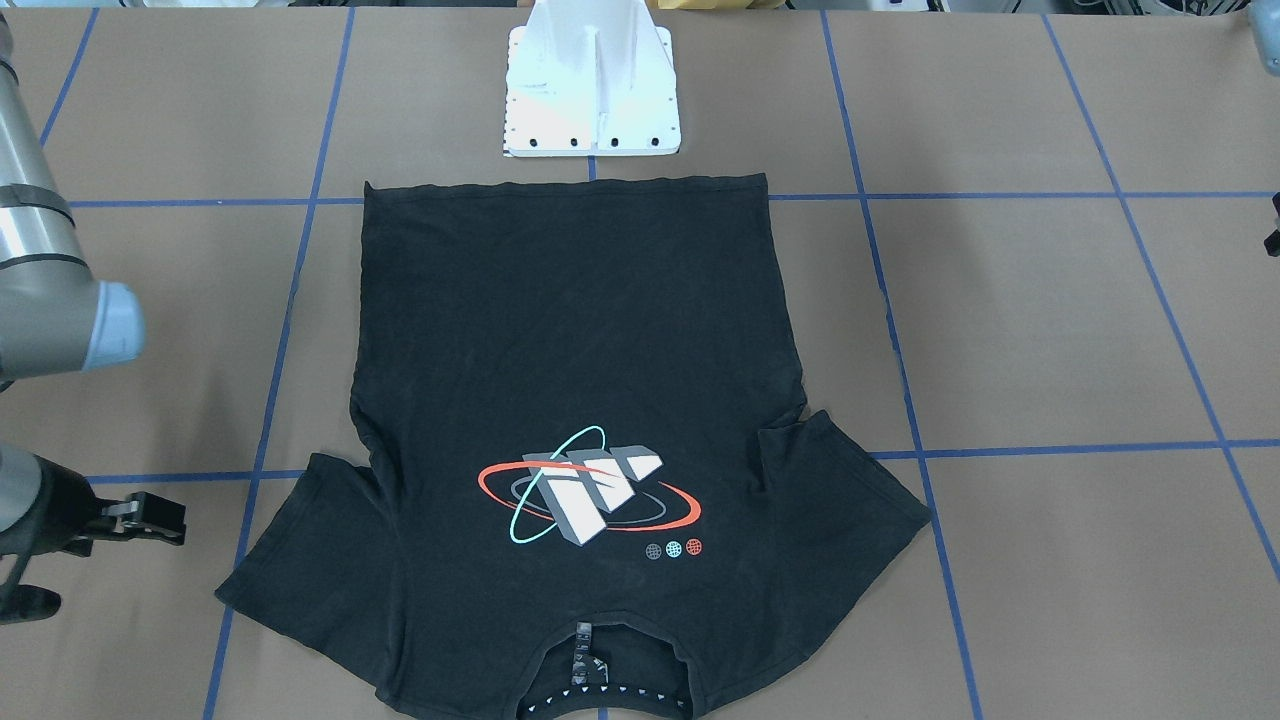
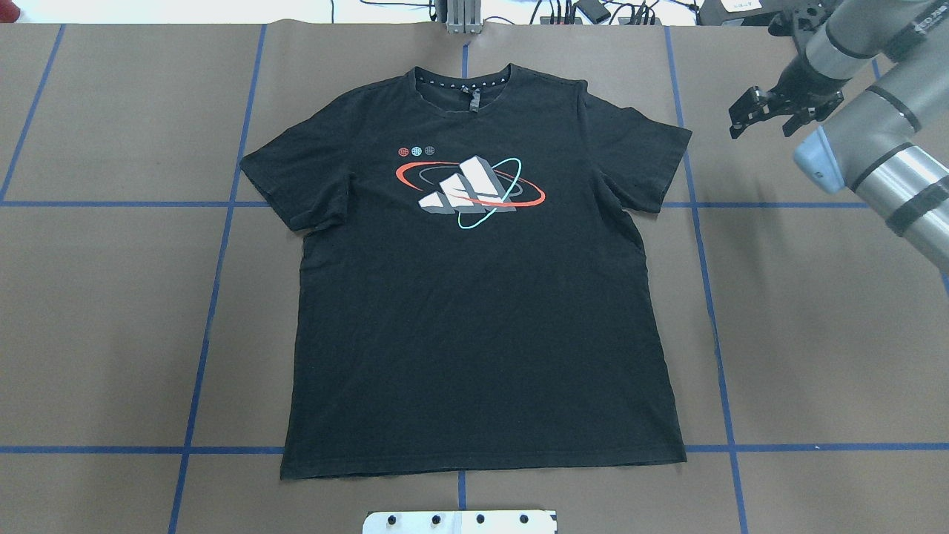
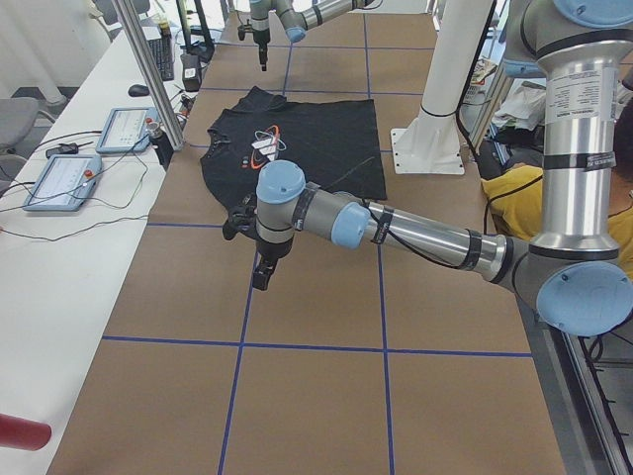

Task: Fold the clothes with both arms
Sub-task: 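Grasp the sleeve with the right gripper and fold it inward over the shirt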

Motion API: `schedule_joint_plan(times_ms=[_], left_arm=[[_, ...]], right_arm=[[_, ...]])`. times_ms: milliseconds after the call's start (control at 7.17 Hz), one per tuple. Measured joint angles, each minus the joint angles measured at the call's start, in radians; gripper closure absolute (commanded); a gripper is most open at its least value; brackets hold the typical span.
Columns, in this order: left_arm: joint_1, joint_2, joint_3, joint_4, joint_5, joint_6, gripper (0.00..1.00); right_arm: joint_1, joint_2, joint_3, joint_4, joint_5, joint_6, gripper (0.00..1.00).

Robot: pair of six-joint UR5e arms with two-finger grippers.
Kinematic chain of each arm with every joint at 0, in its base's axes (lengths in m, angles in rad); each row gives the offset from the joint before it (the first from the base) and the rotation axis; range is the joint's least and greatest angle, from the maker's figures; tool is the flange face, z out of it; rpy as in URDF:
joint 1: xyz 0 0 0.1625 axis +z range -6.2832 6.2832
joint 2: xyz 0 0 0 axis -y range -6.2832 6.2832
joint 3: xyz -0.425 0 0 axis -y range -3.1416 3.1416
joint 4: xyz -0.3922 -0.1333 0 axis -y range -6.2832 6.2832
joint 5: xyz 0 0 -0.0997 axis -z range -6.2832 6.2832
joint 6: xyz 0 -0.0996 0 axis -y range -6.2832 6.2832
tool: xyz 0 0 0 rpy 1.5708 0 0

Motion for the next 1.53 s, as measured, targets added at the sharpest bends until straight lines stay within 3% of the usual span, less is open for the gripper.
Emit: schedule_joint_plan(times_ms=[139,279,697,1115,1254,1533], left_arm=[[0.0,0.0,0.0,-0.003,0.0,-0.001,0.0],[0.001,0.0,-0.001,-0.005,0.0,0.0,0.0],[0.005,0.0,0.0,-0.006,0.0,0.003,0.0],[0.009,0.0,0.0,-0.008,0.0,0.005,0.0],[0.01,0.0,0.001,-0.012,0.001,0.005,0.0],[0.012,0.001,0.003,-0.017,0.001,0.004,0.0]], right_arm=[[-0.017,0.039,-0.075,0.082,-0.018,0.034,0.11],[-0.035,0.068,-0.121,0.138,-0.046,0.084,0.25],[-0.056,0.089,-0.152,0.186,-0.136,0.174,0.3],[-0.08,0.087,-0.157,0.214,-0.155,0.193,0.3],[-0.09,0.085,-0.157,0.22,-0.157,0.193,0.4],[-0.095,0.082,-0.157,0.223,-0.158,0.193,1.0]])
